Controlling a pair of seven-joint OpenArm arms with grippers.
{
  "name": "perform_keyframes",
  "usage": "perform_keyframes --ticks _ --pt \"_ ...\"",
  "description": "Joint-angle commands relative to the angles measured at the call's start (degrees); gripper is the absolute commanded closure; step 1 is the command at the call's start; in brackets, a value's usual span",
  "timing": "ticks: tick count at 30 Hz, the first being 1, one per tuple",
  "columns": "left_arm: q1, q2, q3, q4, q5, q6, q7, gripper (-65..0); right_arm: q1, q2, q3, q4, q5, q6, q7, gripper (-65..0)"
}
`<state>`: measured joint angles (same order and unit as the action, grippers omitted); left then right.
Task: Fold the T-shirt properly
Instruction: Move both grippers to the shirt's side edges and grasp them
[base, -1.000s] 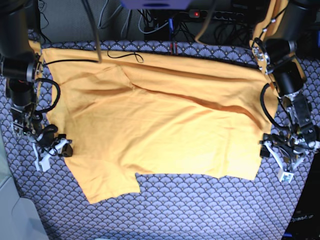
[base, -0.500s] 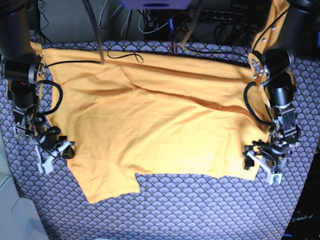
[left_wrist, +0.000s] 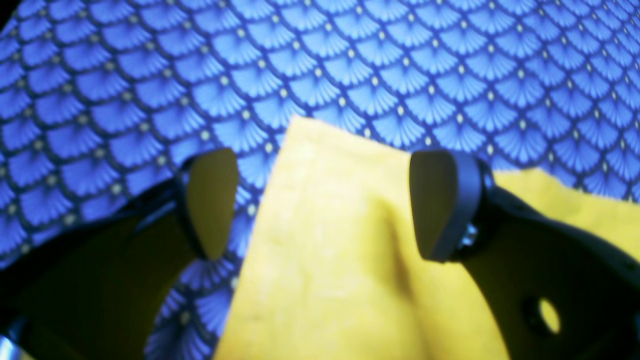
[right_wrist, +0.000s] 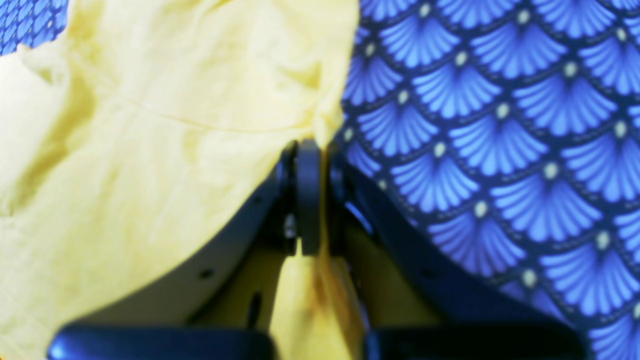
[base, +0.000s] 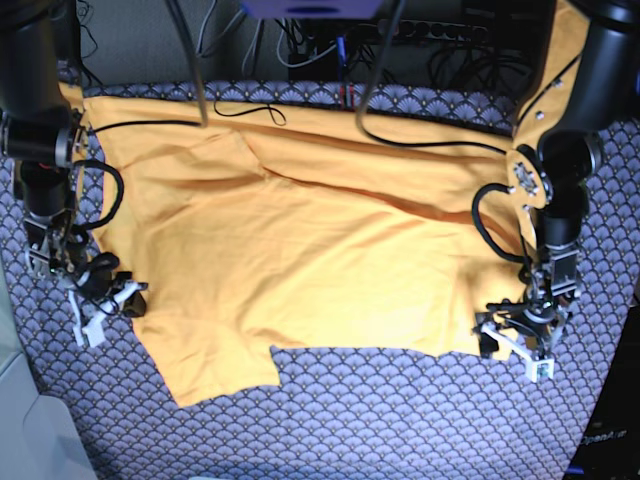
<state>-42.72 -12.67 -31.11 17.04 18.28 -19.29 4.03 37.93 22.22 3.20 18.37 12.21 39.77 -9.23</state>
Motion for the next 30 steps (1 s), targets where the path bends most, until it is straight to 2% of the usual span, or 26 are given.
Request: perform_keyframes --ticks 1,8,14,23,24,26,30 --pt "-2.1 -0.6 0.0 0.4 -0.3 0.0 -1.6 -52.0 1.9 1.1 0.1 1.0 0.8 0.2 1.4 -1.0" --pt "0.0 -0.6 -0.7 0.5 -0.9 0.1 -1.6 -52.0 2.2 1.1 0.1 1.0 0.8 0.2 1.3 -1.0" --pt "1.2 -1.4 -6.3 0.6 -0.7 0.2 -1.6 -52.0 2.0 1.1 0.1 1.0 0.8 0.2 1.3 -1.0" --pt "1.2 -1.6 -6.6 0.4 -0.5 0.2 -1.6 -51.5 2.0 1.1 0.1 1.0 0.8 0.2 1.4 -1.0" --pt "1.2 -1.6 -6.6 0.4 -0.5 0.2 -1.6 -50.4 2.0 1.1 0.1 1.0 0.8 0.2 1.3 -1.0" --pt "1.2 -1.5 -6.6 0.4 -0.5 0.2 -1.6 -44.3 2.1 1.1 0.1 1.0 0.8 0.2 1.3 -1.0" --pt "1.2 -0.7 -6.6 0.4 -0.6 0.2 -1.6 -26.2 2.1 1.1 0.1 1.0 0.8 0.2 1.3 -1.0"
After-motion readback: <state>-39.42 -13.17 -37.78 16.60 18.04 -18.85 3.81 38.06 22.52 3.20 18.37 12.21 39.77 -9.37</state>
